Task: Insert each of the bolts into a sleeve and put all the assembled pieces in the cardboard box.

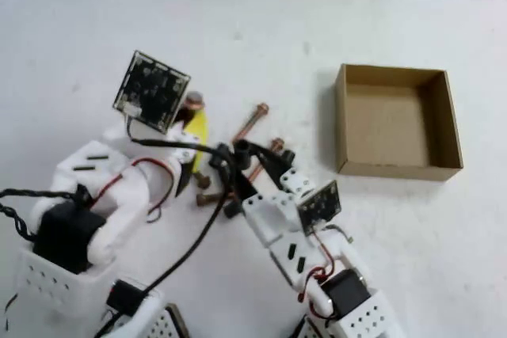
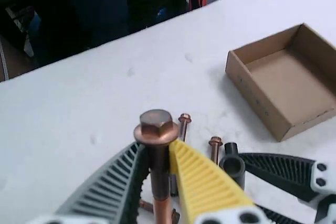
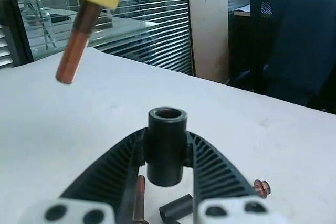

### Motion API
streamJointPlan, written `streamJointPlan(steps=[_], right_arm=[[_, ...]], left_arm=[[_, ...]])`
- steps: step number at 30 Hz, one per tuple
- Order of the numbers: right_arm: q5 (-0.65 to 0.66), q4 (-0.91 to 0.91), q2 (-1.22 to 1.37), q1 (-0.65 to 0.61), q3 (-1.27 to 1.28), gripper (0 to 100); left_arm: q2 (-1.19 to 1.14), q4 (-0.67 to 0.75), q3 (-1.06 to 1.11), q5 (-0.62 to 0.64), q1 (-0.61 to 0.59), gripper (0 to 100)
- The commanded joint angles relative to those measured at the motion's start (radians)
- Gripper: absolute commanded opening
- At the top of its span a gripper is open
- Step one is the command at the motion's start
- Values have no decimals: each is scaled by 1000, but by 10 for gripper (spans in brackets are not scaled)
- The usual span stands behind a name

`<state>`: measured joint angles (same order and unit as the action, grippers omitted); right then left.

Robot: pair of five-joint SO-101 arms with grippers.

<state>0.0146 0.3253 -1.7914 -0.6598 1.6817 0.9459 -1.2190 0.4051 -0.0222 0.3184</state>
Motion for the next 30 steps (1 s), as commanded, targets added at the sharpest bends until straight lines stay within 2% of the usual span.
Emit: streamJointPlan(steps=[1, 11, 17, 21, 27, 30], right_arm=[[-6, 16, -10, 12, 8, 17], [-3, 67, -10, 12, 8, 17], [-3, 58, -10, 13, 8, 17], [-8, 24, -10, 7, 8, 17], [-9, -48, -10, 5, 8, 17], [-9, -50, -10, 5, 8, 17]], left_arm=[[79, 127, -3, 11, 16, 20], [289, 344, 298, 18, 16, 20], [469, 560, 546, 20, 16, 20], [503, 698, 683, 20, 16, 20], [503, 732, 681, 25, 21, 20], [499, 733, 652, 58, 61, 20]])
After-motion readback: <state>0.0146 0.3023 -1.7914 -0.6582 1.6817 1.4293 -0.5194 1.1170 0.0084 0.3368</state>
